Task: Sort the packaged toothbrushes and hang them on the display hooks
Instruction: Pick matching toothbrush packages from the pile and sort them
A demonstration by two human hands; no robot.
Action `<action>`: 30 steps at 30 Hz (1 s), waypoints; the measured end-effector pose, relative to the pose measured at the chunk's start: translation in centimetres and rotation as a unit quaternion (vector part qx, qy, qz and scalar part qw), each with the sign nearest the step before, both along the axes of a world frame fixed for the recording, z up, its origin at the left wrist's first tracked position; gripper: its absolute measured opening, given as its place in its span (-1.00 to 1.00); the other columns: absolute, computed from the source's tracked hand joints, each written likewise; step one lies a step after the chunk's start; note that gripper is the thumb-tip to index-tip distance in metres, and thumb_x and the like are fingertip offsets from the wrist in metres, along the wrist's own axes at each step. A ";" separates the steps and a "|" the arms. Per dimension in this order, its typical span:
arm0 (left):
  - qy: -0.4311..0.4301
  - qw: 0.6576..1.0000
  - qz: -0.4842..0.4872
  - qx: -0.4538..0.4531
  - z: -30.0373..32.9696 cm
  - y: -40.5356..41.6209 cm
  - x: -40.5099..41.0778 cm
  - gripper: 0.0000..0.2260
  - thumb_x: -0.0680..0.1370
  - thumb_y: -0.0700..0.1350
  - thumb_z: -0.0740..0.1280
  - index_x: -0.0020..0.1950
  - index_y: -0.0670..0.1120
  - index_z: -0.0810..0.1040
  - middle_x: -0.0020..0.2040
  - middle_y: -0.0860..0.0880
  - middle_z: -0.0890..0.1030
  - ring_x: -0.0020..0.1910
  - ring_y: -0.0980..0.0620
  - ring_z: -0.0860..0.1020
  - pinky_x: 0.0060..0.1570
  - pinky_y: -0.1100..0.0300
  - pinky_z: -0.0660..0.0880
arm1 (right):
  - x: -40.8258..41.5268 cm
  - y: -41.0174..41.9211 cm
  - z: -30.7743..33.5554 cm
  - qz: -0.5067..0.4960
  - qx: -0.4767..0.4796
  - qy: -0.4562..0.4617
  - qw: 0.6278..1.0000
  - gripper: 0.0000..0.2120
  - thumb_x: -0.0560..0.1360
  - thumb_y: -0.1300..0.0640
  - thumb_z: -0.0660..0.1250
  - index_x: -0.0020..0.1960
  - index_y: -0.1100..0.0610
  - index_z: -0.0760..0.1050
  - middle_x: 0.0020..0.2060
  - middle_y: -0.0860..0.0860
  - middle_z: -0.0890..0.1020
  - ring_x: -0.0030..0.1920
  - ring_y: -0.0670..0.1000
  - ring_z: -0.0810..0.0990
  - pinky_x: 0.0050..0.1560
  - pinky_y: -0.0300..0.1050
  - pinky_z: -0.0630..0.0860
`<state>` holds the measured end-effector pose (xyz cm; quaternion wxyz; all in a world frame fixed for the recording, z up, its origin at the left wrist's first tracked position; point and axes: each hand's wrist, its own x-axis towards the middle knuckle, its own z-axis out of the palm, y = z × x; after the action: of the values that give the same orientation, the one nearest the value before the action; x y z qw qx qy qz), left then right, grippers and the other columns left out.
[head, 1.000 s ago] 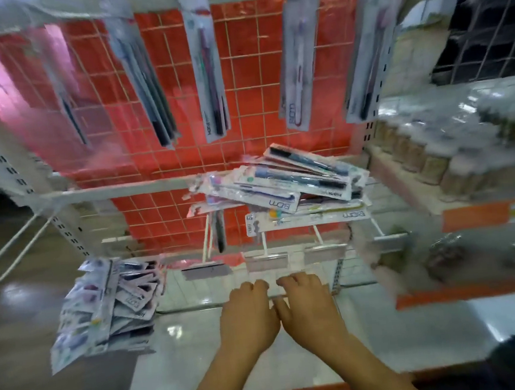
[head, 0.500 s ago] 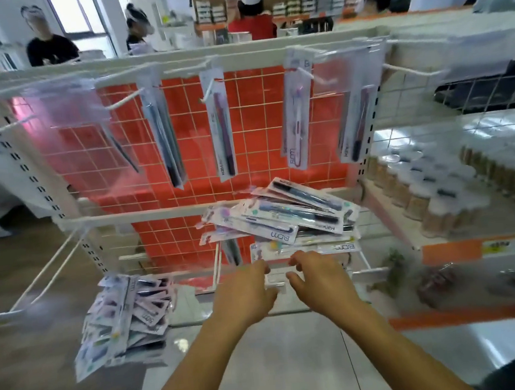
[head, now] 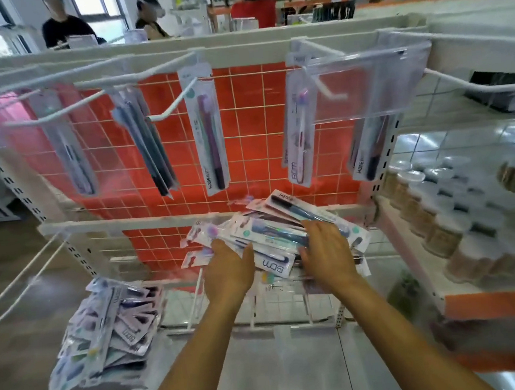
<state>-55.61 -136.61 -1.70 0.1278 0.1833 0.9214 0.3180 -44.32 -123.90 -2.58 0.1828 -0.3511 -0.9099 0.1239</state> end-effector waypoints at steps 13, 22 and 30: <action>-0.003 0.998 0.053 -0.018 -1.2 2.3 -0.8 -0.09 0.44 0.29 0.34 0.53 -0.10 -0.09 0.19 -0.16 0.59 0.14 -0.24 0.56 0.01 -0.05 0.50 | -1.2 0.9 -1.2 0.035 -0.017 0.009 0.999 -0.71 0.46 0.17 0.32 0.18 0.09 0.47 0.11 0.04 0.56 0.12 0.10 0.45 0.11 -0.01 0.38; -0.077 0.986 0.099 0.105 -0.4 1.7 -1.0 -0.27 0.43 0.01 0.48 0.42 -0.19 0.15 0.18 -0.20 0.59 0.14 -0.26 0.56 0.08 -0.05 0.48 | -1.2 1.2 -0.5 0.030 -0.111 0.044 0.992 -0.57 0.45 0.31 0.29 0.31 0.13 0.41 0.17 0.09 0.46 0.13 0.12 0.48 0.09 -0.05 0.41; -0.160 0.955 0.098 0.230 -2.1 1.4 -1.6 -0.65 0.20 0.11 0.45 -0.05 0.10 0.54 -0.08 -0.02 0.69 -0.12 -0.15 0.67 -0.05 -0.15 0.61 | -0.8 1.5 0.5 0.029 -0.136 0.076 0.987 -0.64 0.43 0.31 0.29 0.21 0.15 0.50 0.09 0.11 0.56 0.10 0.11 0.51 0.09 -0.09 0.41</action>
<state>-57.24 -135.22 -3.77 0.1957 0.0635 0.8043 0.5575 -45.13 -122.41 -2.13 0.1980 -0.3359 -0.8779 0.2778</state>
